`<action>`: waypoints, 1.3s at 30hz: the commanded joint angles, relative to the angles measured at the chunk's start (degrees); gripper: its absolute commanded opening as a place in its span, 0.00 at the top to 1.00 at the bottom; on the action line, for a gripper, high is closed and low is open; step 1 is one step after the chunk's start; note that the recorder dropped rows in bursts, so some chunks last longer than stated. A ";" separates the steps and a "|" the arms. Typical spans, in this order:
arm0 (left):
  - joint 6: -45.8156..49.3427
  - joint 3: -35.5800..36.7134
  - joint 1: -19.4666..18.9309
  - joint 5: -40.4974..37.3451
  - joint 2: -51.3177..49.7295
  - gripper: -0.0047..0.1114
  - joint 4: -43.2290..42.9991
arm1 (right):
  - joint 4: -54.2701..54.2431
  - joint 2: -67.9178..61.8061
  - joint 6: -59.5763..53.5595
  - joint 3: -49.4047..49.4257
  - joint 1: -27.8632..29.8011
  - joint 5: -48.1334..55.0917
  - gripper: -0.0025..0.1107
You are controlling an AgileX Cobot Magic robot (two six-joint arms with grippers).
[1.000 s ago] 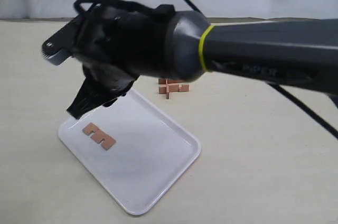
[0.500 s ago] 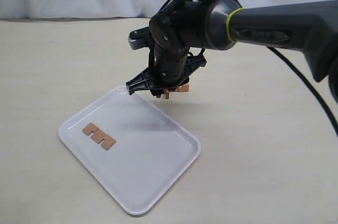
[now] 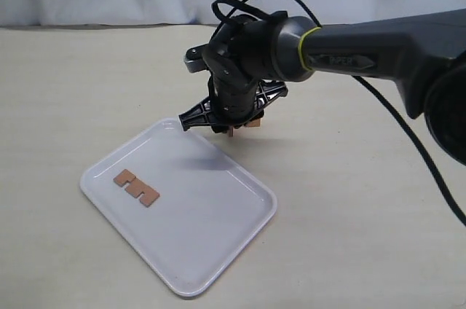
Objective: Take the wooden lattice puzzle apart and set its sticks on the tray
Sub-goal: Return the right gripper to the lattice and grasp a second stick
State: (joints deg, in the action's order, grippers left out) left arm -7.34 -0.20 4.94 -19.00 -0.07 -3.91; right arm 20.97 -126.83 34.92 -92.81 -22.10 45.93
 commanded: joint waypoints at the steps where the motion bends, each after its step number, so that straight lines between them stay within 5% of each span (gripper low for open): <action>1: -0.25 0.20 0.44 0.49 0.07 0.96 -0.05 | 0.56 -1.12 2.09 -0.13 0.29 -1.72 0.63; 11: -0.25 0.20 0.44 0.49 0.07 0.96 -0.05 | 0.56 -1.25 3.84 -0.13 0.29 -2.56 0.87; 39: -0.25 0.20 0.44 0.58 0.07 0.96 0.05 | 3.13 1.63 2.76 -0.13 -0.04 -0.80 0.94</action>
State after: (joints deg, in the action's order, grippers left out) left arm -7.34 -0.20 4.94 -19.00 -0.07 -3.91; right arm 23.52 -127.39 38.58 -92.81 -22.10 44.56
